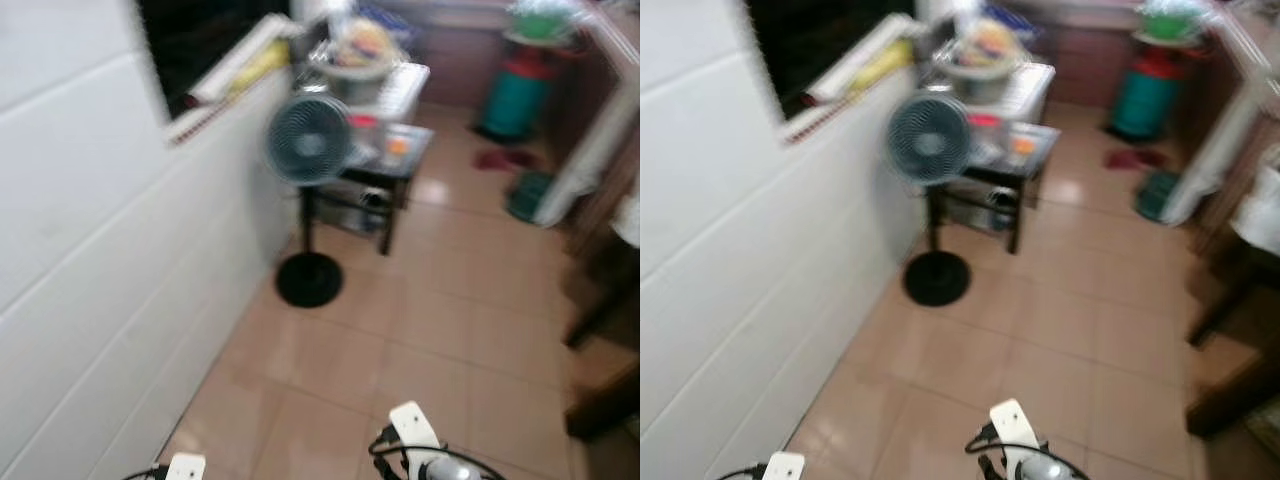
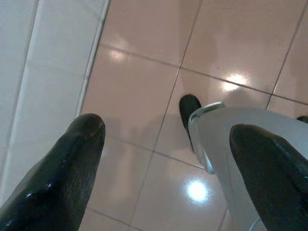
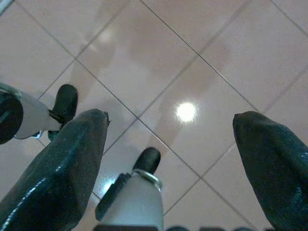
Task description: Setting the table
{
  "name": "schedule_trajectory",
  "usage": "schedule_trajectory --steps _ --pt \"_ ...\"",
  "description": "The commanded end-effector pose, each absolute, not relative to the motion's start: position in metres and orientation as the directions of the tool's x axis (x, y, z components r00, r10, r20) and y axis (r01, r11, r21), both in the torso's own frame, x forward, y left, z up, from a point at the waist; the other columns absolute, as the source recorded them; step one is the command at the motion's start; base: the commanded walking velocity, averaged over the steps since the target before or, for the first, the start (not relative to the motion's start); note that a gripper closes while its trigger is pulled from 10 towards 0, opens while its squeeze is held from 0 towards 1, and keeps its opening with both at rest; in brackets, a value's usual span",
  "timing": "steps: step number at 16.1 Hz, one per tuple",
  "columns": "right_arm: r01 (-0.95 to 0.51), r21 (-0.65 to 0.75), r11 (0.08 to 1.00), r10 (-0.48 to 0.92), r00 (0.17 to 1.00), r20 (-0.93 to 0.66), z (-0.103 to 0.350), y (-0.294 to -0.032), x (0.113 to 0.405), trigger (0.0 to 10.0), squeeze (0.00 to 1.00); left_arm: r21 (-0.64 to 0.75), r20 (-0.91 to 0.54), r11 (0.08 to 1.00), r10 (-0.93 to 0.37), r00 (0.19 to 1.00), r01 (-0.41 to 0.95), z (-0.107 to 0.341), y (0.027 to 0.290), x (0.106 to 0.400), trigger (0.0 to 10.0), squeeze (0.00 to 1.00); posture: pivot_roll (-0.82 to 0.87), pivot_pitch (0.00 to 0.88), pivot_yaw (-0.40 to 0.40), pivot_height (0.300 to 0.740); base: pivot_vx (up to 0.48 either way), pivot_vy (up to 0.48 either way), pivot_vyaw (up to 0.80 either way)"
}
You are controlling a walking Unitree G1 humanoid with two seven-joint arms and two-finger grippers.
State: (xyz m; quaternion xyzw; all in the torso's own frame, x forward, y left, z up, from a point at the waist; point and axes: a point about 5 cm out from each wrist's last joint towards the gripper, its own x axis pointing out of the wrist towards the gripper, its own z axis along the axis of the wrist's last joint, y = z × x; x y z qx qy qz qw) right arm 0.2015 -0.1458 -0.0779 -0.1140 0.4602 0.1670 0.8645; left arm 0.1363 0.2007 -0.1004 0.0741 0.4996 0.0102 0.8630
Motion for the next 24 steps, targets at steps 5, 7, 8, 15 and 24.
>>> schedule_trajectory --steps 5,7,8,15,24 --pt "-0.402 -0.055 0.914 0.183 0.53 -0.828 -0.075 -0.148 0.206 10.0 0.0 0.079 -0.79 0.995 0.095 0.605 -0.053 -0.085 0.193 0.178 10.0 0.0 -0.08 0.057 0.01 0.74 0.118 0.0 -0.23" --pt "-0.404 -0.059 0.913 0.183 0.533 -0.826 -0.075 -0.147 0.207 10.0 0.0 0.058 -0.762 0.997 0.078 0.643 -0.052 -0.077 0.185 0.195 10.0 0.0 -0.09 0.052 0.012 0.74 0.0 0.0 0.0" --pt "-0.401 -0.058 0.914 0.181 0.534 -0.826 -0.075 -0.147 0.207 10.0 0.0 0.05 -0.759 0.998 0.065 0.648 -0.042 -0.076 0.181 0.198 10.0 0.0 -0.1 0.051 0.018 0.74 0.0 0.0 0.0" --pt "-0.369 -0.046 0.928 0.173 0.537 -0.826 -0.076 -0.145 0.206 10.0 0.0 0.063 -0.809 0.998 0.044 0.586 0.012 -0.082 0.173 0.19 10.0 0.0 -0.11 0.057 0.038 0.74 0.0 0.0 0.0" --pt "-0.4 -0.058 0.915 0.179 0.53 -0.829 -0.076 -0.143 0.205 10.0 0.0 0.029 -0.819 0.999 0.035 0.572 -0.019 -0.085 0.175 0.183 10.0 0.0 -0.1 0.054 0.021 0.74 0.139 0.0 0.0"
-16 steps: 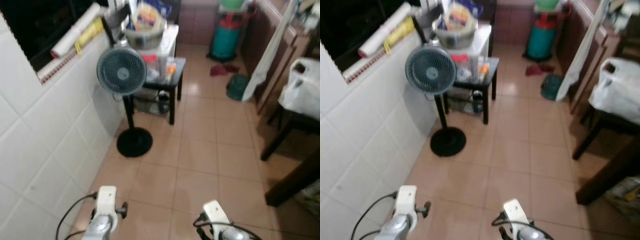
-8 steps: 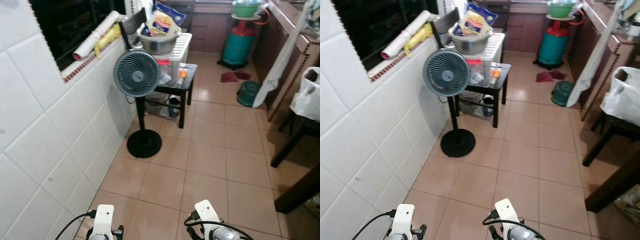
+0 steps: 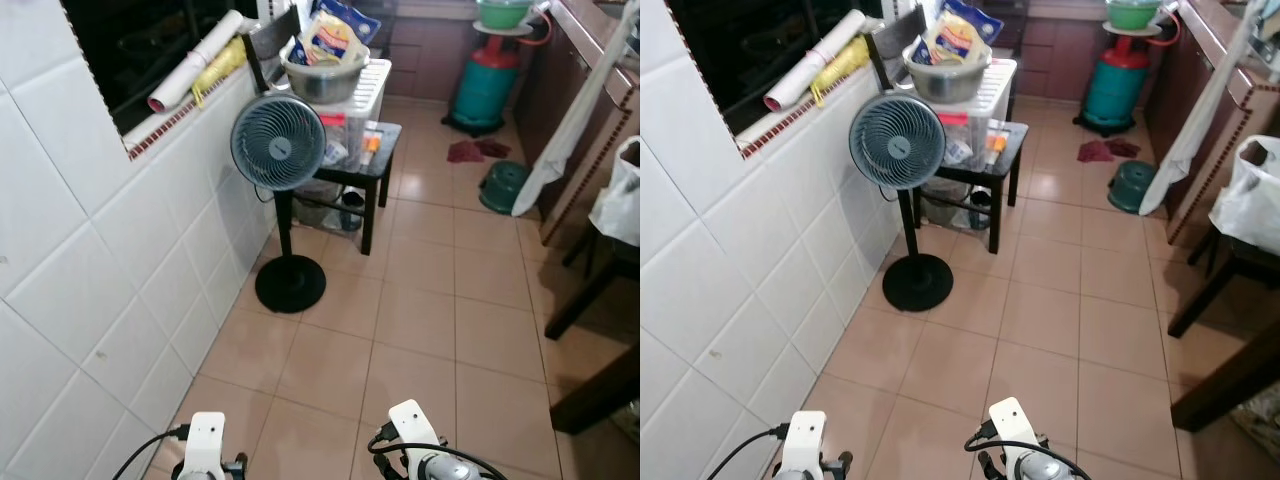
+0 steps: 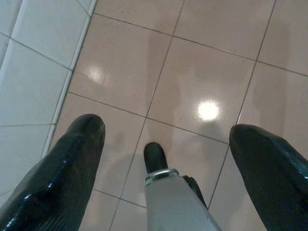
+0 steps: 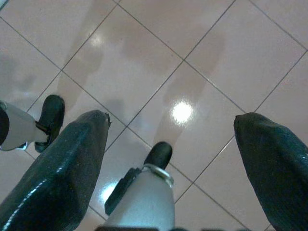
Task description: Setting the table
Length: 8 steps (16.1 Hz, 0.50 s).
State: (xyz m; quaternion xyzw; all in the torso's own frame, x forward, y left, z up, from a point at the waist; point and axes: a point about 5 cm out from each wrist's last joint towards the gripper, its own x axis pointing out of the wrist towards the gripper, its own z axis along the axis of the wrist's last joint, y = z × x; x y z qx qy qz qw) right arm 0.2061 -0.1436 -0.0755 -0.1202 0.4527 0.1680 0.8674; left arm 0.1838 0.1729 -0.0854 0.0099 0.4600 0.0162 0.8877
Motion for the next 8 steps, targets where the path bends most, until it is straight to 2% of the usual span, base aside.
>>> schedule_trajectory --steps 1,8 --pt "-0.401 -0.061 0.914 0.178 0.531 -0.829 -0.076 -0.143 0.2054 10.0 0.0 0.029 -0.82 0.999 0.033 0.572 -0.017 -0.0855 0.1751 0.1834 10.0 0.0 -0.1 0.055 0.017 0.74 0.266 0.0 0.0" --pt "-0.393 -0.059 0.918 0.172 0.525 -0.833 -0.0774 -0.1454 0.2027 10.0 0.0 0.032 -0.825 0.999 0.019 0.565 0.013 -0.0867 0.1736 0.181 10.0 0.0 -0.11 0.058 0.027 0.74 0.313 0.0 0.0"
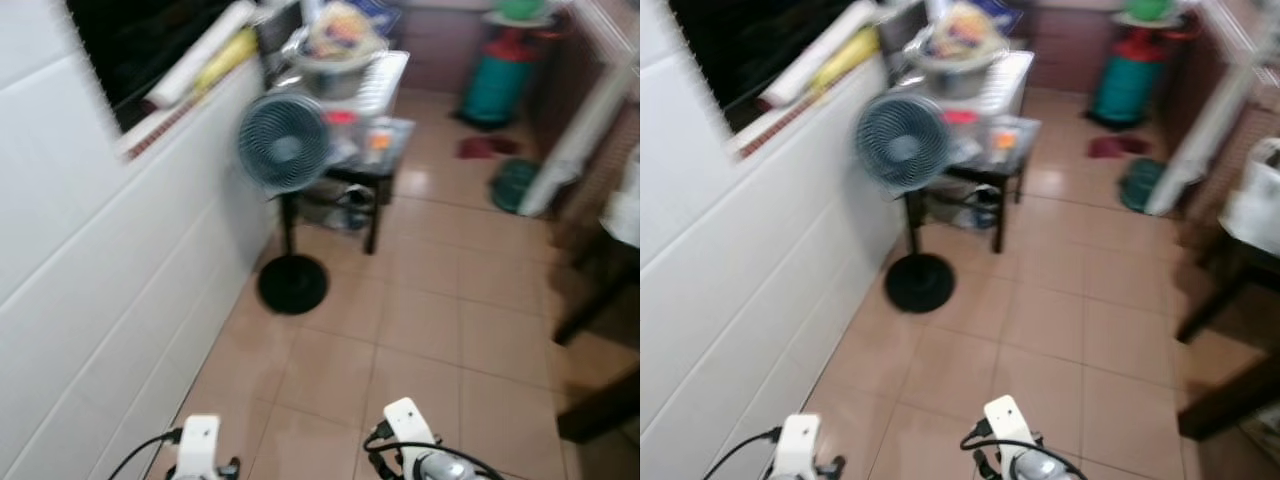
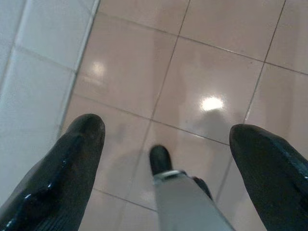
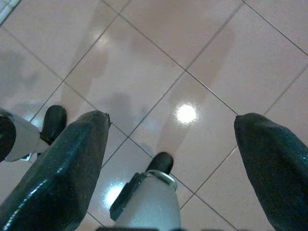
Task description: Setting the table
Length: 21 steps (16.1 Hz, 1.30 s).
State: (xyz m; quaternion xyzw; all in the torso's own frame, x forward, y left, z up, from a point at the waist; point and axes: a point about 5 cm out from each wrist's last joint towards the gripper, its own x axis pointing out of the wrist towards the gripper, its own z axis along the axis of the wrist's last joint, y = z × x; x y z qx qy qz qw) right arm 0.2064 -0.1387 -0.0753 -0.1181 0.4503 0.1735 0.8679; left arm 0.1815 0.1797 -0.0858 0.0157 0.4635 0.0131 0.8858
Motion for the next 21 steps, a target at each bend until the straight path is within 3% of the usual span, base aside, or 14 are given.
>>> schedule_trajectory --steps 1,12,21 --pt "-0.39 -0.058 0.919 0.17 0.524 -0.835 -0.0779 -0.1462 0.2019 10.0 0.0 0.033 -0.827 0.999 0.016 0.562 0.02 -0.0871 0.1729 0.1805 10.0 0.0 -0.11 0.062 0.029 0.74 0.33 0.0 0.0" --pt "-0.402 -0.063 0.913 0.171 0.52 -0.837 -0.078 -0.1483 0.2014 10.0 0.0 0.029 -0.826 0.999 0.013 0.563 0.019 -0.0873 0.1703 0.1803 10.0 0.0 -0.11 0.068 0.021 0.74 0.336 0.0 0.0" --pt "-0.406 -0.062 0.912 0.173 0.516 -0.839 -0.079 -0.1481 0.1993 10.0 0.0 0.026 -0.832 0.999 0.011 0.555 0.02 -0.0889 0.171 0.1767 10.0 0.0 -0.11 0.074 0.024 0.74 0.285 0.365 0.0"
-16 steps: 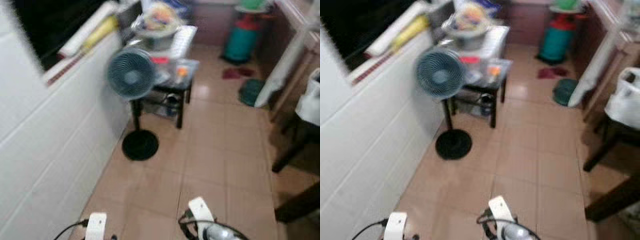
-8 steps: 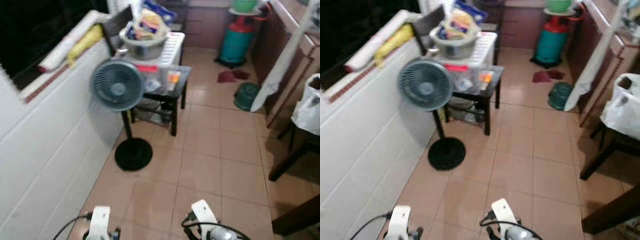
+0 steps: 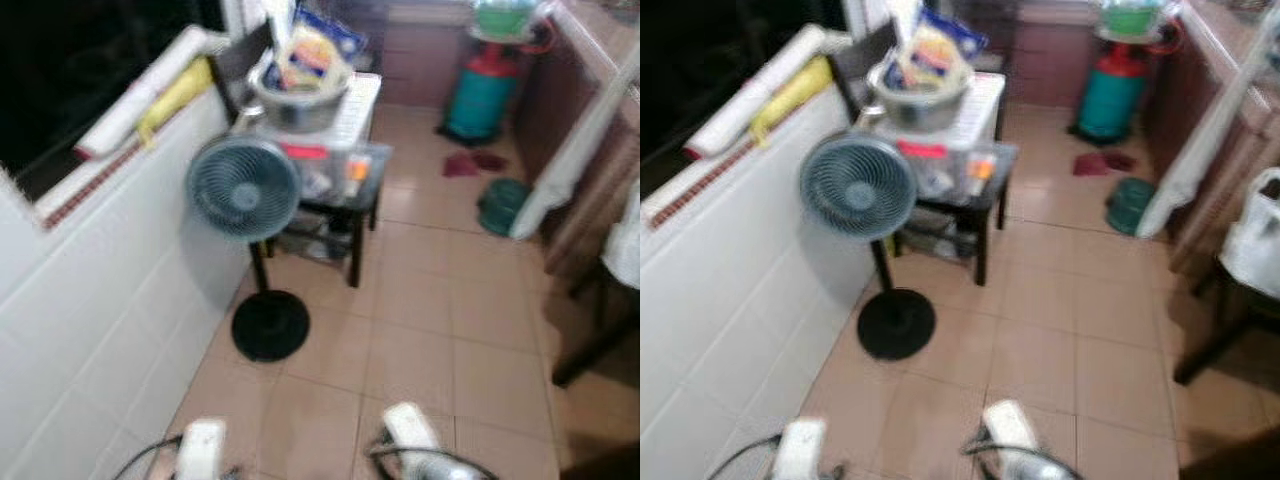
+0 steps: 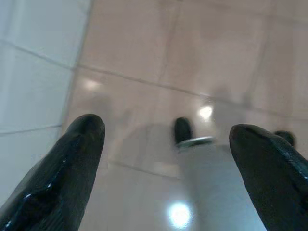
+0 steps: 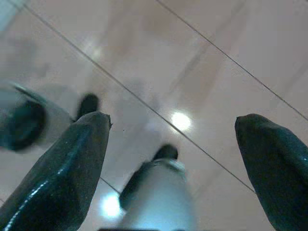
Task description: Setting the table
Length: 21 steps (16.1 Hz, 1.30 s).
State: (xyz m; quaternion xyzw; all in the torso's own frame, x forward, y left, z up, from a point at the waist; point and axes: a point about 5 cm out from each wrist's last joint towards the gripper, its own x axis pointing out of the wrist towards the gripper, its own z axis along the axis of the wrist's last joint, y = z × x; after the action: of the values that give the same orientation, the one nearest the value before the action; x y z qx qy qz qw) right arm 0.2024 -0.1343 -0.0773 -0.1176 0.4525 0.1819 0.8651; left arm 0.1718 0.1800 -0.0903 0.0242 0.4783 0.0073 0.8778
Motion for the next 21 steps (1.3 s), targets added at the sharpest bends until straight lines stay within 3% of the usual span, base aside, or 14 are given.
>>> schedule_trajectory --steps 1,5,13,21 --pt "-0.408 -0.062 0.911 0.174 0.516 -0.839 -0.0791 -0.1476 0.1992 10.0 0.0 0.026 -0.832 0.999 0.012 0.554 0.018 -0.089 0.1714 0.1764 10.0 0.0 -0.11 0.074 0.024 0.74 0.27 0.398 0.0" --pt "-0.411 -0.061 0.91 0.177 0.516 -0.838 -0.0792 -0.1464 0.199 10.0 0.0 0.027 -0.83 0.999 0.011 0.557 0.02 -0.0887 0.1717 0.1768 10.0 0.0 -0.11 0.075 0.025 0.74 0.276 0.394 0.0" --pt "-0.416 -0.062 0.907 0.178 0.514 -0.839 -0.0795 -0.1452 0.1985 10.0 0.0 0.022 -0.836 0.999 0.006 0.549 0.023 -0.089 0.17 0.1768 10.0 0.0 -0.11 0.078 0.023 0.74 0.0 0.0 0.0" --pt "-0.433 -0.069 0.899 0.188 0.524 -0.831 -0.0759 -0.143 0.2053 10.0 0.0 0.029 -0.846 0.998 0.055 0.53 -0.057 -0.0903 0.1764 0.1736 10.0 0.0 -0.07 0.063 -0.016 0.74 0.0 0.0 0.0"
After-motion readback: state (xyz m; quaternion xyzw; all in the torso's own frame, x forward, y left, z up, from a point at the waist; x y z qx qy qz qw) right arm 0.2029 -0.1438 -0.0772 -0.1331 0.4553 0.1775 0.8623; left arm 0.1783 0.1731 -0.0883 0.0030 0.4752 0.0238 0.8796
